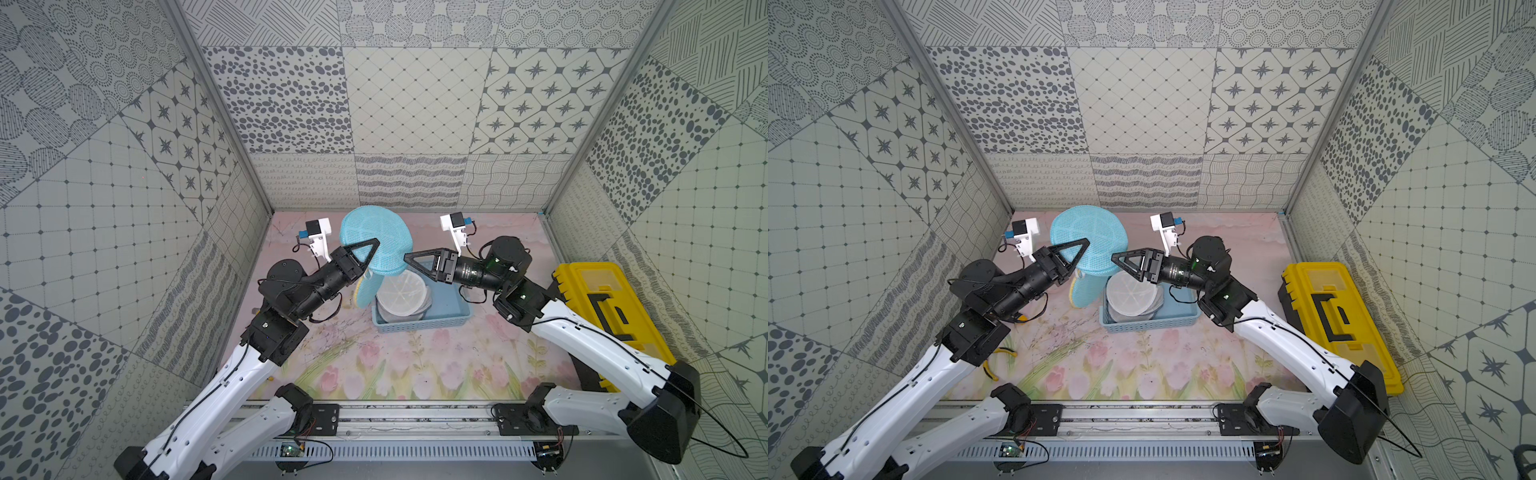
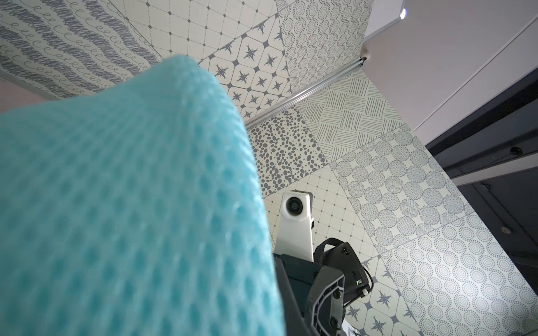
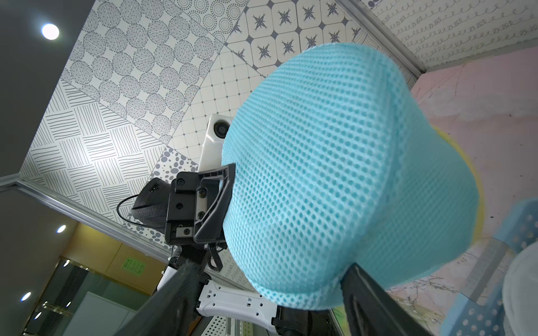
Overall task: Turn the laundry bag inside out
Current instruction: Turn over the laundry bag.
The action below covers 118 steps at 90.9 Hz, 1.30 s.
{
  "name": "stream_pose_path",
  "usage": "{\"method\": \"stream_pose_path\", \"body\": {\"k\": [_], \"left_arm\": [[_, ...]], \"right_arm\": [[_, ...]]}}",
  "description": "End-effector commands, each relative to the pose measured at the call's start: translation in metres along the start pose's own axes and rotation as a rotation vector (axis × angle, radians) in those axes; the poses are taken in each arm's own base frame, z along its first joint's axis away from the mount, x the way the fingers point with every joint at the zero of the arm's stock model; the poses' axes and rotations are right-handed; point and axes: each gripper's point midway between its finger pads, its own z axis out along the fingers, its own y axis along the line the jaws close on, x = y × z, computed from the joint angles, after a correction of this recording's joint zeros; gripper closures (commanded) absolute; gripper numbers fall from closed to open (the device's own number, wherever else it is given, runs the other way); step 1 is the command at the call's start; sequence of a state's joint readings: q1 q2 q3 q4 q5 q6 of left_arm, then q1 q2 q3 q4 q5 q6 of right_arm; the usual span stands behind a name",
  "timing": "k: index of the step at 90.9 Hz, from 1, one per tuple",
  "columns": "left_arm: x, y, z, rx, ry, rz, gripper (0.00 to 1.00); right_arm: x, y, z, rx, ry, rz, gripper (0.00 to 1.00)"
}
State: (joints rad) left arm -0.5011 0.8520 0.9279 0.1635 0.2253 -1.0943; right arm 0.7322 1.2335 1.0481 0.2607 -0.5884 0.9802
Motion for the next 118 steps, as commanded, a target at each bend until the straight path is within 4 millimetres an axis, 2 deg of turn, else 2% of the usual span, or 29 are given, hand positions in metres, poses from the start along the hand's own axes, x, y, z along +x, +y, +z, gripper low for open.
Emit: {"method": "stream_pose_path", "body": {"k": [1,13,22,28,32,35,40,44,55,61,72,83,96,98,101,111,116,118], "left_arm": [[-0.023,-0.021,0.000,0.085,-0.115,0.008,1.00],[-0.020,-0.022,0.002,0.093,-0.107,0.004,1.00],[-0.017,-0.017,0.004,0.084,-0.101,-0.015,1.00],[-0.017,-0.014,0.002,0.071,-0.108,-0.015,1.00],[-0.020,-0.012,-0.002,0.059,-0.126,-0.012,1.00],[-0.022,-0.013,-0.004,0.058,-0.139,-0.001,1.00],[-0.025,-0.014,-0.009,0.048,-0.162,0.023,1.00],[-0.030,-0.019,-0.013,0.050,-0.181,0.049,1.00],[-0.037,-0.029,-0.021,0.048,-0.212,0.108,1.00],[-0.038,-0.030,-0.021,0.053,-0.216,0.115,1.00],[-0.035,-0.024,-0.014,0.061,-0.208,0.085,1.00],[-0.027,-0.019,-0.003,0.074,-0.166,0.038,1.00],[-0.025,-0.019,-0.002,0.079,-0.166,0.023,1.00],[-0.024,-0.019,-0.002,0.080,-0.162,0.022,1.00],[-0.022,-0.017,-0.002,0.070,-0.156,0.016,1.00],[-0.019,-0.009,-0.007,0.018,-0.143,0.011,1.00],[-0.016,-0.004,-0.011,-0.028,-0.123,0.033,1.00],[-0.014,0.000,-0.014,-0.058,-0.110,0.047,0.95]], "right_arm": [[-0.018,0.023,0.011,-0.090,-0.063,-0.004,0.18],[-0.026,0.020,0.025,-0.118,-0.091,0.050,0.22],[-0.032,0.016,0.034,-0.147,-0.116,0.108,0.34],[-0.035,0.013,0.036,-0.151,-0.135,0.129,0.48],[-0.036,0.012,0.037,-0.149,-0.137,0.143,0.50],[-0.036,0.011,0.036,-0.150,-0.141,0.155,0.48],[-0.034,0.010,0.034,-0.154,-0.151,0.174,0.35],[-0.032,0.007,0.029,-0.142,-0.165,0.186,0.30],[-0.028,-0.004,0.010,-0.045,-0.212,0.206,0.22],[-0.028,0.000,0.006,-0.053,-0.212,0.222,0.19],[-0.024,0.008,0.016,-0.090,-0.179,0.251,0.18],[-0.024,0.016,0.036,-0.160,-0.147,0.300,0.17],[-0.023,0.017,0.056,-0.203,-0.131,0.340,0.19],[-0.023,0.018,0.058,-0.206,-0.131,0.340,0.21],[-0.025,0.018,0.060,-0.209,-0.136,0.341,0.34],[-0.031,0.016,0.057,-0.201,-0.158,0.343,0.98],[-0.034,0.017,0.054,-0.193,-0.161,0.343,1.00],[-0.036,0.019,0.052,-0.194,-0.166,0.342,1.00]]}}
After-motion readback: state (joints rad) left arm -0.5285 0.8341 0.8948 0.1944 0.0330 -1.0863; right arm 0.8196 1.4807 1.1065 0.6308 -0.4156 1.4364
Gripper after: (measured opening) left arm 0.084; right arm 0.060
